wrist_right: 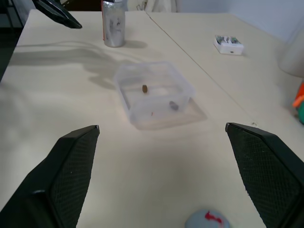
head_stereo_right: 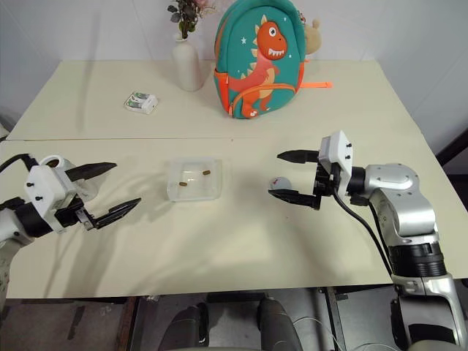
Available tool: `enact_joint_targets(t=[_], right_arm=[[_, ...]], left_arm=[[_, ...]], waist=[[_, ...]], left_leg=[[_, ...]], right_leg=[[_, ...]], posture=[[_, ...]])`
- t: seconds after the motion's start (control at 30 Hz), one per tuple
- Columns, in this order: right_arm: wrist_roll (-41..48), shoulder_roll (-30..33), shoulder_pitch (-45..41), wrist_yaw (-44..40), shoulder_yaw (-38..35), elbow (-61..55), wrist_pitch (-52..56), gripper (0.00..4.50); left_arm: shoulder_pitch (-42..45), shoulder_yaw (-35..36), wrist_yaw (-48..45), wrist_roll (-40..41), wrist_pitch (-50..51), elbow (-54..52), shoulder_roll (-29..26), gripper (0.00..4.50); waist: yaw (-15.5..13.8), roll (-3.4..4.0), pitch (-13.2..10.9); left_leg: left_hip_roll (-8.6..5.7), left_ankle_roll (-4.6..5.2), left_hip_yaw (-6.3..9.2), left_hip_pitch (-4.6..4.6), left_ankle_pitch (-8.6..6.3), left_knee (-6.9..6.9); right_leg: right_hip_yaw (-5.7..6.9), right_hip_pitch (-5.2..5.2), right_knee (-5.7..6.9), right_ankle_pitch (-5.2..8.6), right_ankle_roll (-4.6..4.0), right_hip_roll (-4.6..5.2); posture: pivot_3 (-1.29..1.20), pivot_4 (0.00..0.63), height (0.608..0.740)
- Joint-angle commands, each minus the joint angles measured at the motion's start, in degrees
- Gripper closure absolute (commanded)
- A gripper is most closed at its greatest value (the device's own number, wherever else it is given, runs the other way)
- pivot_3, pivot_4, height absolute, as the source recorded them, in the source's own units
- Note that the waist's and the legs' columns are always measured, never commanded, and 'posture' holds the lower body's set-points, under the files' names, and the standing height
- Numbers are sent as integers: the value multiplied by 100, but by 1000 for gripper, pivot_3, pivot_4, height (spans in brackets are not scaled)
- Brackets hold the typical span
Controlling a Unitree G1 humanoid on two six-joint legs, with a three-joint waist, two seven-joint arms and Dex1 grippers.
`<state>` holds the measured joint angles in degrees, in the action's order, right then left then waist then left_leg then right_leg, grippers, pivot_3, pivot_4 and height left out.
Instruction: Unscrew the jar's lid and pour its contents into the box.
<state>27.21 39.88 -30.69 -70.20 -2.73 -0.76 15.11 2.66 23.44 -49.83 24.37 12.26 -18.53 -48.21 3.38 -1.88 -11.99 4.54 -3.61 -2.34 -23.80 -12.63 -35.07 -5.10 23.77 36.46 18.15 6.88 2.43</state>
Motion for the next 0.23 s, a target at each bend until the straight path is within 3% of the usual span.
enact_joint_targets(t=[0.03,0.23], right_arm=[[120,170,158,107,-314,-378,-23,0],[116,64,184,488,-451,-452,42,0]], left_arm=[[106,-19,-239,61,-193,122,-89,28],[-127,111,14,25,-14,-104,51,28]], waist=[[2,0,0],[7,0,0]], left_leg=[[2,-2,-3,1,-2,-2],[4,-2,-20,14,-4,-5]], right_leg=[[-1,0,0,0,0,-1],[-16,-3,5,0,1,-3]], posture=[[0,150,740],[0,150,740]])
